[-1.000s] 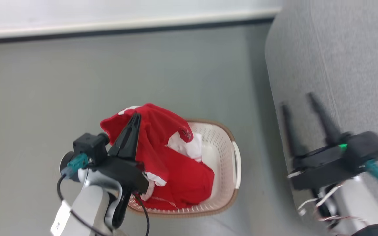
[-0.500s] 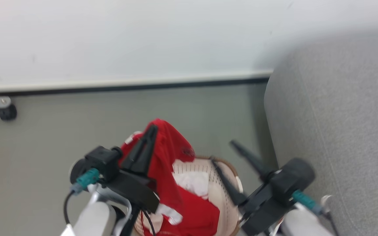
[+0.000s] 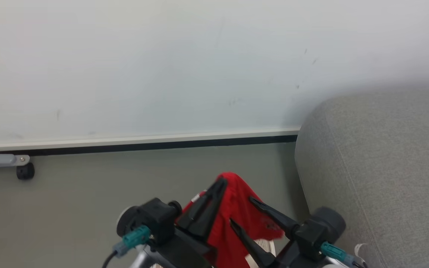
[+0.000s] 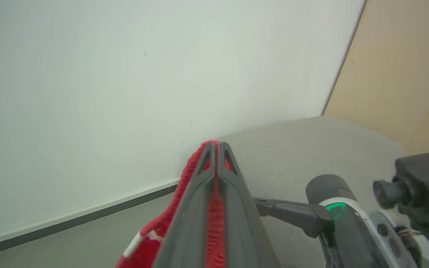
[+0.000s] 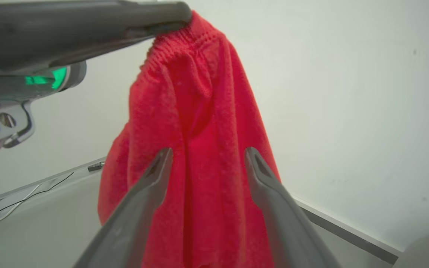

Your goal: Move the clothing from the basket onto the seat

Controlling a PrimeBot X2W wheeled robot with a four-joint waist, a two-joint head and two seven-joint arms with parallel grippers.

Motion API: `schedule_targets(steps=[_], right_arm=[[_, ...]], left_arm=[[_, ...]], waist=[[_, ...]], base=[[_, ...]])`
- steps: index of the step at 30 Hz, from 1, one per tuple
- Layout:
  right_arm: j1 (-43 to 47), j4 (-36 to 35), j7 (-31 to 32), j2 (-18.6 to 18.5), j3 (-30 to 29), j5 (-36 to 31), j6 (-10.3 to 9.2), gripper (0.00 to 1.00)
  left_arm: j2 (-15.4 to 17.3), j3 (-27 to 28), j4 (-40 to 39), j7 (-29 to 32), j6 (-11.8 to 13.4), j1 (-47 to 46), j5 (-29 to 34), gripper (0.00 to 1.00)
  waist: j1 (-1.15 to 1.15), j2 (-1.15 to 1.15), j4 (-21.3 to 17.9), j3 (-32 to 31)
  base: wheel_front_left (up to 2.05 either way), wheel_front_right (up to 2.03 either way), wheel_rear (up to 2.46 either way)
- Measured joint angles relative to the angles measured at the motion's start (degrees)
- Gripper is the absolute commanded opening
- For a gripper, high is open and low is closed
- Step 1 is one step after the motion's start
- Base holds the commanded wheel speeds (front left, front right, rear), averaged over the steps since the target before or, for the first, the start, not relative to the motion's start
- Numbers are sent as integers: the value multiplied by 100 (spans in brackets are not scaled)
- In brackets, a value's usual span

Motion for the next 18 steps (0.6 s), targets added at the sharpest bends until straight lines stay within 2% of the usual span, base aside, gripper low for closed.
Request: schedule_targets(steps=[2, 3, 4, 15, 16, 17, 18], right_arm=[[66, 11, 0, -81, 1, 8, 0, 100], [117, 35, 3, -111, 35, 26, 0, 64], [126, 31, 2, -113, 56, 55, 0, 0], [151, -126, 2, -149, 158, 421, 4, 0], [157, -163, 2, -170, 129, 452, 4, 0], [167, -197, 3, -201, 90, 483, 4, 0], [183, -236, 2, -244, 42, 516, 4, 0]], left_arm=[[10, -116, -241, 136, 2, 109, 1, 0], [16, -193, -436, 263, 11, 211, -1, 0], [22, -236, -509, 333, 25, 248, -8, 0], [57, -140, -836, 805, 304, 522, -209, 0], [58, -109, -843, 827, 307, 557, -243, 6], [54, -92, -842, 827, 334, 573, -279, 40], [49, -62, -827, 827, 358, 572, -293, 100]], waist=[[0, 0, 1, -69], [0, 0, 0, -115], [0, 0, -4, -130], [1, 1, -169, -123], [1, 1, -197, -117], [1, 1, -229, -111], [1, 1, -262, -104]], base=[[0, 0, 0], [0, 0, 0], [0, 0, 0], [0, 0, 0], [0, 0, 0], [0, 0, 0], [0, 0, 0]])
